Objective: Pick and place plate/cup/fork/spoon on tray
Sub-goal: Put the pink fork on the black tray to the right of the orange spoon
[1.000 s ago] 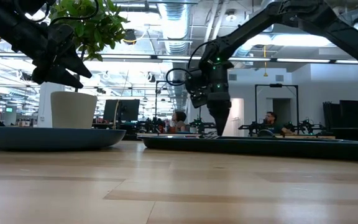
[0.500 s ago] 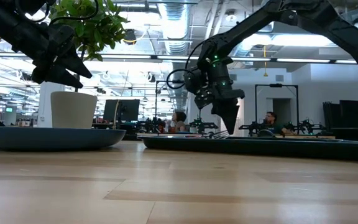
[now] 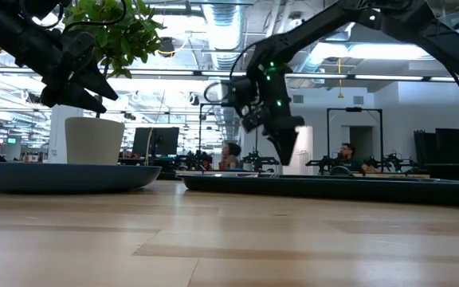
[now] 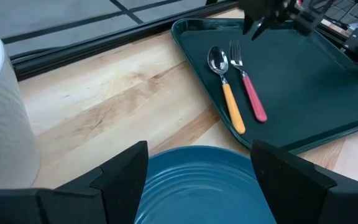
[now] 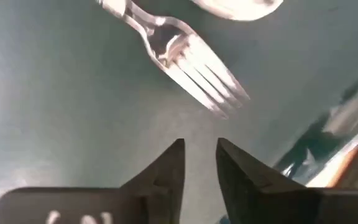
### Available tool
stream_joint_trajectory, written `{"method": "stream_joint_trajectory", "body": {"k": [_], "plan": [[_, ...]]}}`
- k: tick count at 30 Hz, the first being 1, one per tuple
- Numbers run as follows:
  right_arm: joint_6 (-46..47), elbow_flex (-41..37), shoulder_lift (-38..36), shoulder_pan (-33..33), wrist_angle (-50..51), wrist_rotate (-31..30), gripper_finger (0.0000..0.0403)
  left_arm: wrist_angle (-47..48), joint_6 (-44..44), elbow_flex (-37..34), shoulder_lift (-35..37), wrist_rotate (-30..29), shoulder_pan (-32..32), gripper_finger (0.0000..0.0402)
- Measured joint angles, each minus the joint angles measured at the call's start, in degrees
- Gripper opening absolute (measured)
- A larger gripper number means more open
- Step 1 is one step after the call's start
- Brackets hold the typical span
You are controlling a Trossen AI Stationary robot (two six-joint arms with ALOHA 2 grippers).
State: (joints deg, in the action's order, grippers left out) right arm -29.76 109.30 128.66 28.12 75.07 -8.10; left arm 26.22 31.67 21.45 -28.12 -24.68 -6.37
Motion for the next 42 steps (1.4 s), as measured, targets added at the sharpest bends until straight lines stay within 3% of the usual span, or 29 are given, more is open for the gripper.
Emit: {"method": "stream_joint_trajectory", "body": {"k": [4,7,13,19,27,42], "plan": [[4.7,5.7,0.0,-0.8,-1.8,4.6,0.0130,0.0,0.3,0.0,0.0,0.0,0.0,0.0269],[11.1,8.4,-0.2,-2.0,-11.3,9.4,0.0131,0.0,0.4,0.0,0.0,0.0,0.0,0.0269],[17.5,7.1,0.0,-5.2,-26.9,9.5,0.0123,0.2,-0.5,0.0,0.0,0.0,0.0,0.0269],[22.2,6.3,0.0,-7.8,-28.5,9.6,0.0118,0.5,-0.6,0.0,0.0,0.0,0.0,0.0269],[26.5,-3.7,0.1,-11.4,-37.7,7.7,0.0118,0.5,-0.6,0.0,0.0,0.1,0.0,0.0269],[30.4,-9.3,-0.6,-17.2,-37.0,1.8,0.0118,0.5,-0.2,0.0,0.0,0.4,0.0,0.0269]]}}
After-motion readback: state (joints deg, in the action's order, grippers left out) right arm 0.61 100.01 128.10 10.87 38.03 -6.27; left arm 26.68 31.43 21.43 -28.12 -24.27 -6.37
